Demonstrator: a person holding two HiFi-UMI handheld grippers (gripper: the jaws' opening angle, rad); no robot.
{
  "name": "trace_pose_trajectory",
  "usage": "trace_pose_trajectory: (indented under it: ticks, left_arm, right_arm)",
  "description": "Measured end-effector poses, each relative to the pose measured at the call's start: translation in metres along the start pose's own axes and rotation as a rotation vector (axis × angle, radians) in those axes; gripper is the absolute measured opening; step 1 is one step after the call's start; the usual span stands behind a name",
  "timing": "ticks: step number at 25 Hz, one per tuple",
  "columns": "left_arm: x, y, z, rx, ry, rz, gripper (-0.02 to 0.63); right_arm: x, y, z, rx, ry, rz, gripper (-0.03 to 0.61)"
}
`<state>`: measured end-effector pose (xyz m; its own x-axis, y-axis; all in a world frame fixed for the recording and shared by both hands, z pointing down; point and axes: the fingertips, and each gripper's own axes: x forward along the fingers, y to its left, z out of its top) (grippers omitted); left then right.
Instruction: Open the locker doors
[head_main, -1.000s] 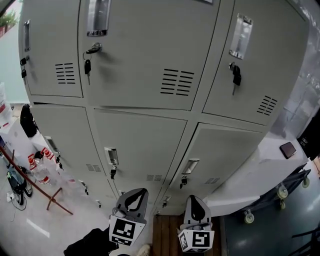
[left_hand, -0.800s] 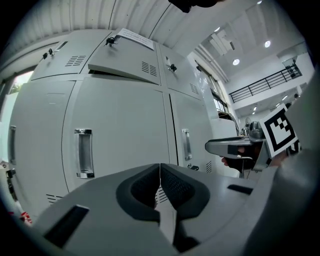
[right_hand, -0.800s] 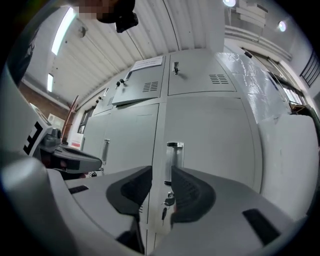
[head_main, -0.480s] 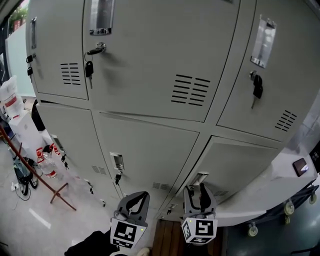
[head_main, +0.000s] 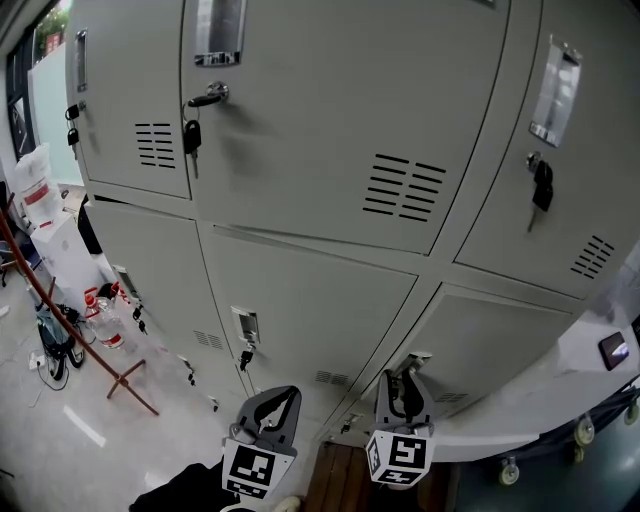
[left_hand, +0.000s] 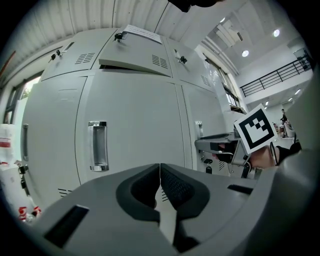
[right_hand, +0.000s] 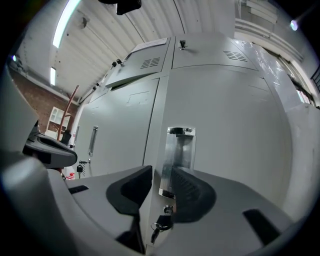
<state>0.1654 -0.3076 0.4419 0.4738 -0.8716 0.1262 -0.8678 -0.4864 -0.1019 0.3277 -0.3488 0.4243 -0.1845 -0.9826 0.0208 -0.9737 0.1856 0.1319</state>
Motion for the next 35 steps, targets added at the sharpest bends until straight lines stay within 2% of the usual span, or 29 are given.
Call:
trace_pose_trajectory:
  ticks: [2, 17, 35]
  left_arm:
    - [0.000, 0.000, 0.000, -0.002, -0.001, 0.000, 0.025]
    - [-0.019, -0.010, 0.003, 0.008, -0.015, -0.049, 0.025]
    - [-0.045, -0.044, 0.012, 0.025, -0.046, -0.185, 0.025]
  right_arm:
    - [0.000, -0.001, 0.000, -0.002, -0.002, -0.010, 0.124]
    - [-0.033, 0.006, -0.001, 0.048, -0.010, -0.006, 0.123]
    - [-0.098, 0.008, -0.002, 0.021, -0.003, -0.114, 0.126]
